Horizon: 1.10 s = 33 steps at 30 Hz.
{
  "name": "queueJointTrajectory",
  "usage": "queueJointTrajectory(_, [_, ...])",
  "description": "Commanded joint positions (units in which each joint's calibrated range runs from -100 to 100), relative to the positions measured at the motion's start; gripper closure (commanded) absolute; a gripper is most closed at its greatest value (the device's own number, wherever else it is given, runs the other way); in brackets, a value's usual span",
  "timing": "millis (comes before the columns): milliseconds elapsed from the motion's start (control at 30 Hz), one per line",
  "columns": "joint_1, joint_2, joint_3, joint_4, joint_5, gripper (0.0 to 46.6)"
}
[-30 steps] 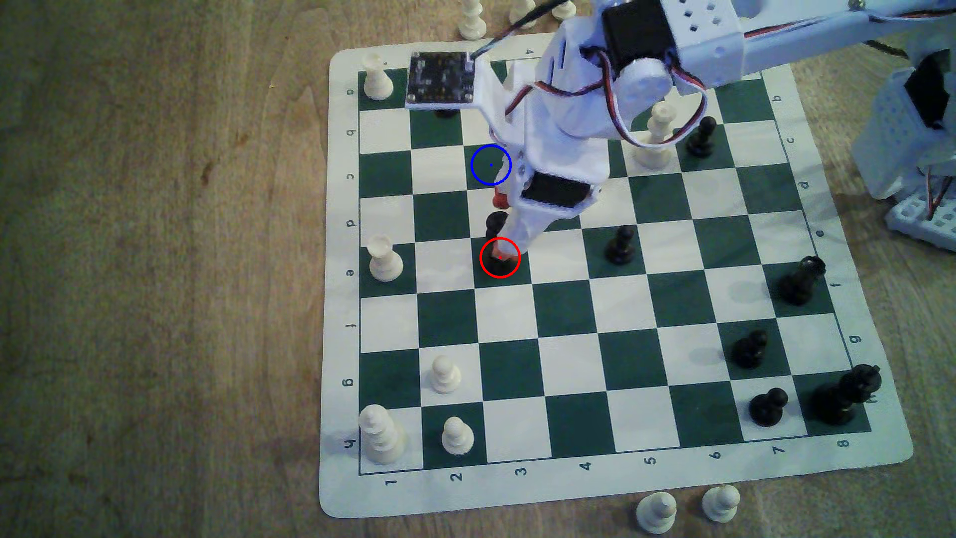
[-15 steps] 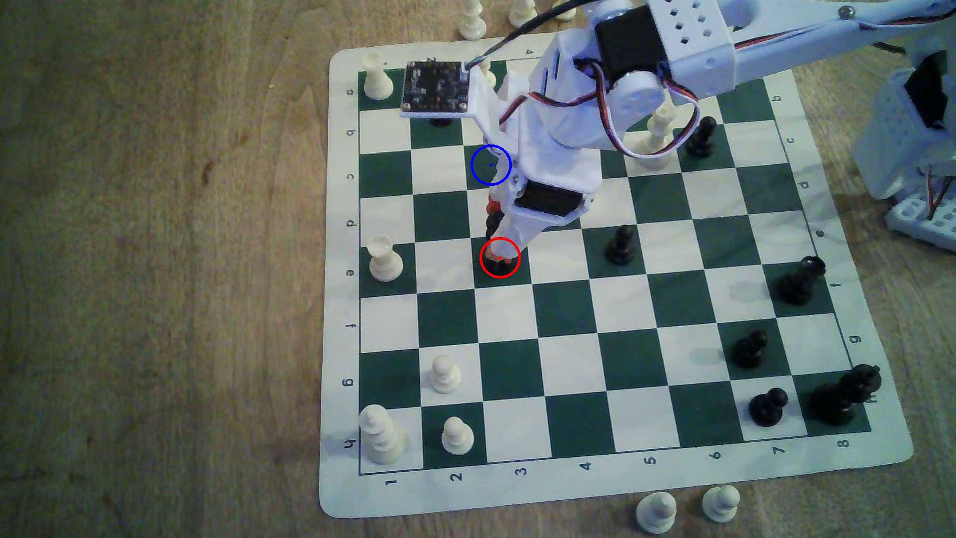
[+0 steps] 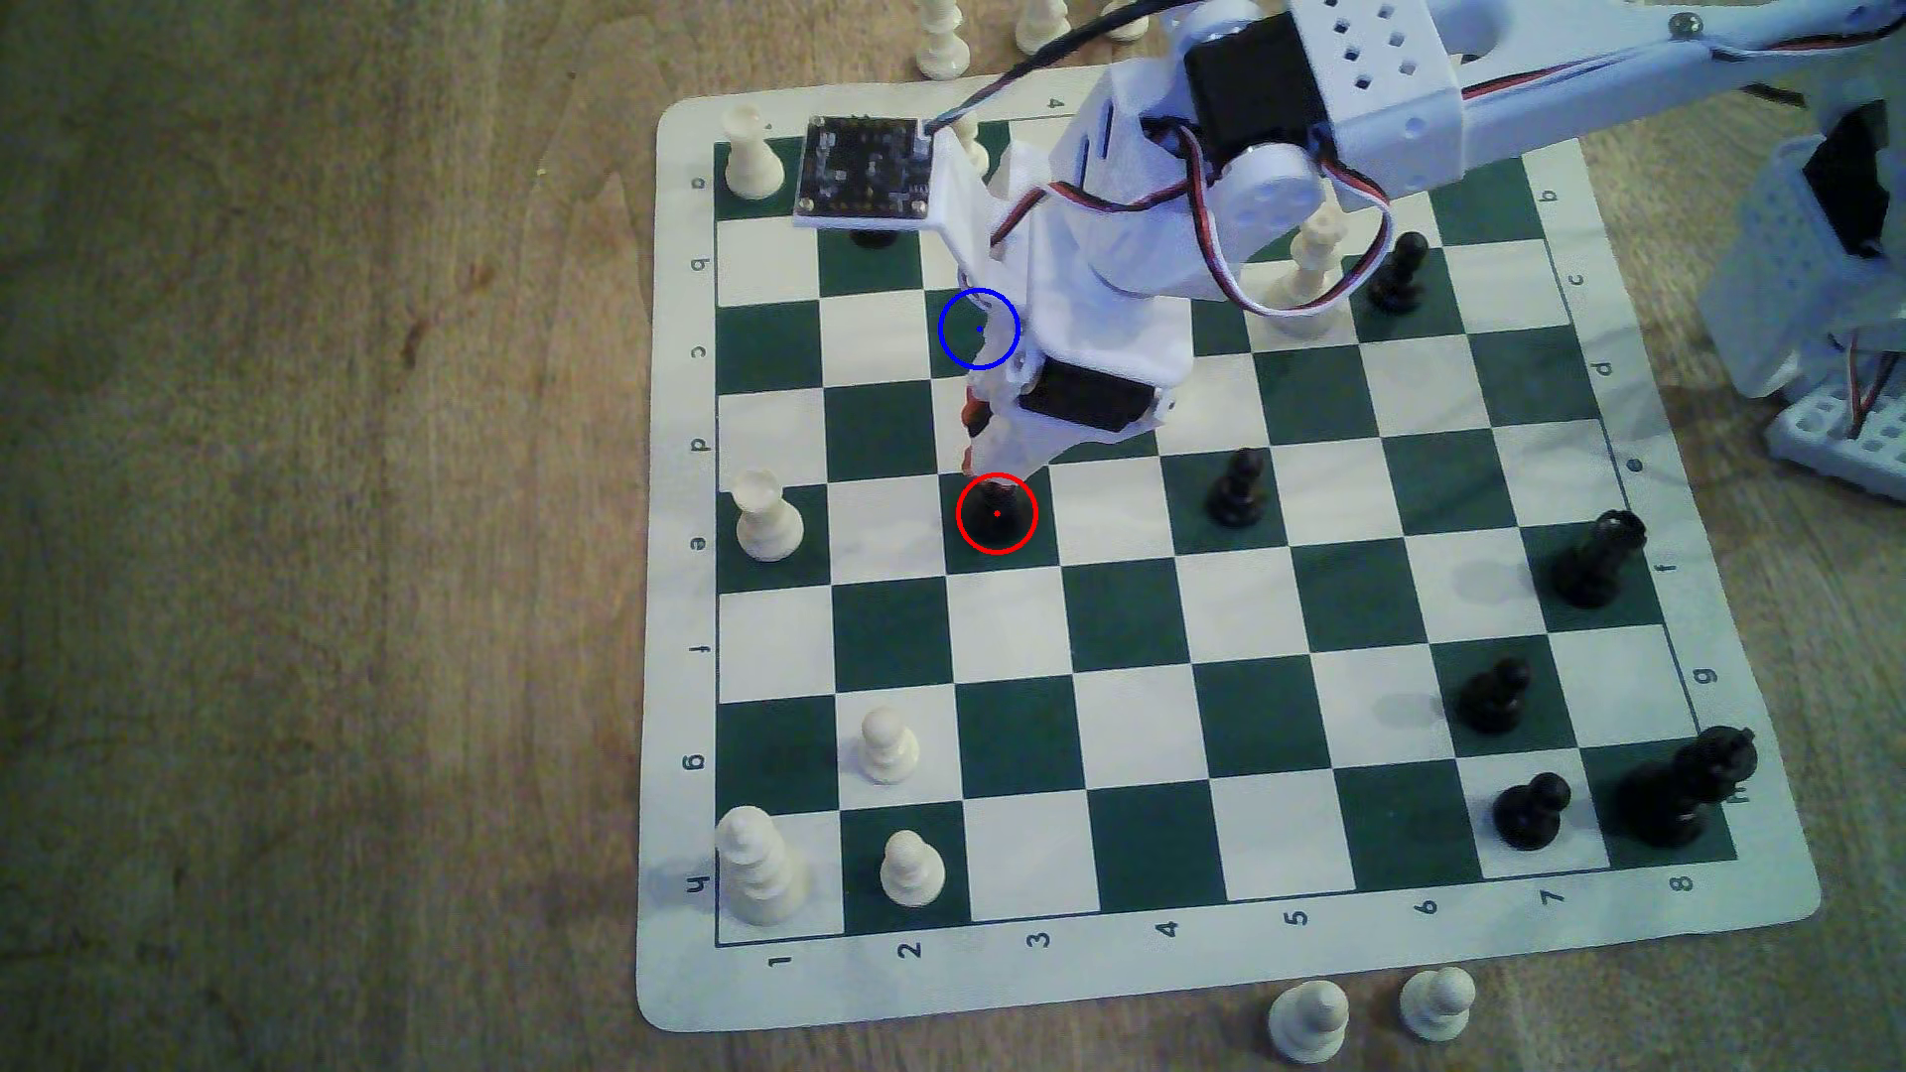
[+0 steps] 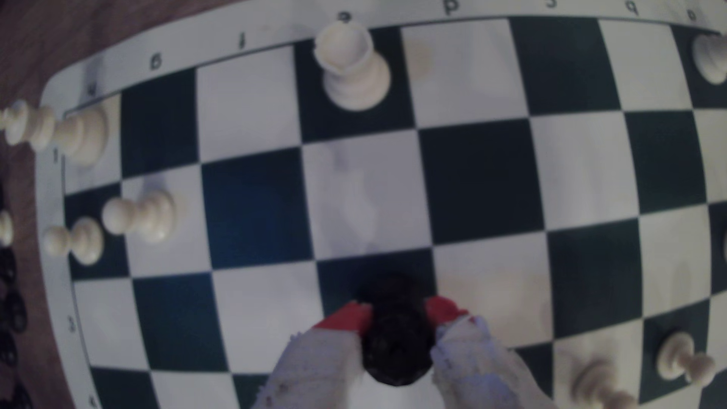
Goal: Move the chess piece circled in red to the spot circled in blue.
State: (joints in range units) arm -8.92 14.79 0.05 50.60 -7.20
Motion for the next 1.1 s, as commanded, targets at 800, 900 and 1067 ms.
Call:
queueJointTrajectory(800, [13.0, -6.6, -8.7, 5.1, 4.7, 46.4])
queueJointTrajectory(900, [12.7, -6.0, -8.3, 4.8, 4.3, 46.4])
queueJointTrajectory(1067, [11.8, -4.3, -8.3, 4.0, 3.9, 46.4])
